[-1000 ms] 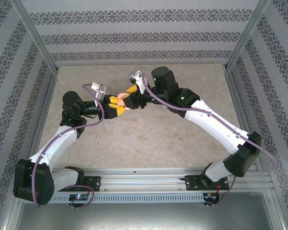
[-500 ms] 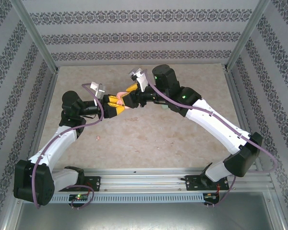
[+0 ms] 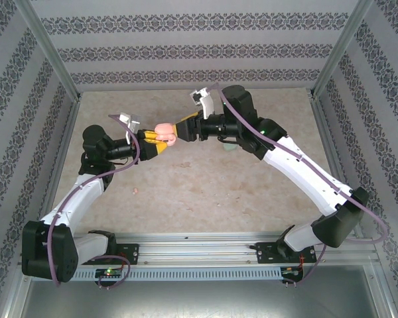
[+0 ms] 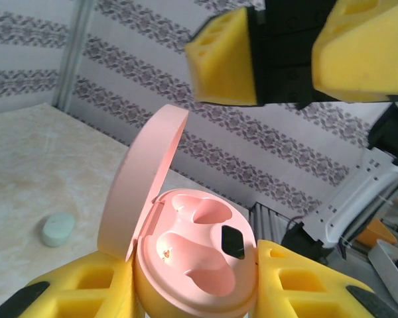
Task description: Insert wireless bluetooth earbuds into charging case
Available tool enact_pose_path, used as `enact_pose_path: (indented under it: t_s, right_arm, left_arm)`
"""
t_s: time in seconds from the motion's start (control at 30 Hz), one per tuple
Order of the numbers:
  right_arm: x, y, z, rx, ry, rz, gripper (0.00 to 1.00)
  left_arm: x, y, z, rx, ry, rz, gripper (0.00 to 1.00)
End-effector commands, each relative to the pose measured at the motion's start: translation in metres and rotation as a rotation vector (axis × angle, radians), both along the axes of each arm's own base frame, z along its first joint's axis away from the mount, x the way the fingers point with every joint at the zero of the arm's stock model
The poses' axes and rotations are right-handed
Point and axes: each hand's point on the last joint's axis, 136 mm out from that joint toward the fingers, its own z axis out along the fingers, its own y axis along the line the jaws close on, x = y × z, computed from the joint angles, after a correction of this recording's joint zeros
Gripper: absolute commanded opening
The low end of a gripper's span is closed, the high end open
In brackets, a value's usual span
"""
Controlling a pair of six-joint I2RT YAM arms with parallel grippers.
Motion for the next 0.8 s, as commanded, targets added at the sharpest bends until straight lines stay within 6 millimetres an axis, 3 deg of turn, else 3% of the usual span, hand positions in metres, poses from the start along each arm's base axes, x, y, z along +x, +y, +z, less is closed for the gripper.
enact_pose_path:
  t_s: [0.0, 0.27, 0.4, 0.6, 0.77]
  right_arm:
    - [0.005, -0.013, 0.003, 0.005, 0.05, -0.094, 0.55]
    - [0.02, -0.018, -0.053, -0.027, 0.24, -0.246, 0.53]
    - [0.017, -0.007, -0.092, -0.03, 0.338, -0.298, 0.5]
    - [0.004, 0.027, -0.154, -0.056, 0.486, -0.374, 0.45]
    - [-0.007, 0.075, -0.196, -0.082, 0.594, -0.368, 0.41]
  left_arm:
    - [0.013, 0.012, -0.014, 0.02, 0.044, 0.075, 0.2]
    - [0.029, 0.028, -0.028, 0.045, 0.079, 0.164, 0.19]
    - [0.044, 0.039, -0.041, 0.07, 0.116, 0.234, 0.2]
    - [0.076, 0.058, -0.047, 0.075, 0.158, 0.352, 0.2]
    - [0.102, 0.072, -0.048, 0.075, 0.174, 0.449, 0.2]
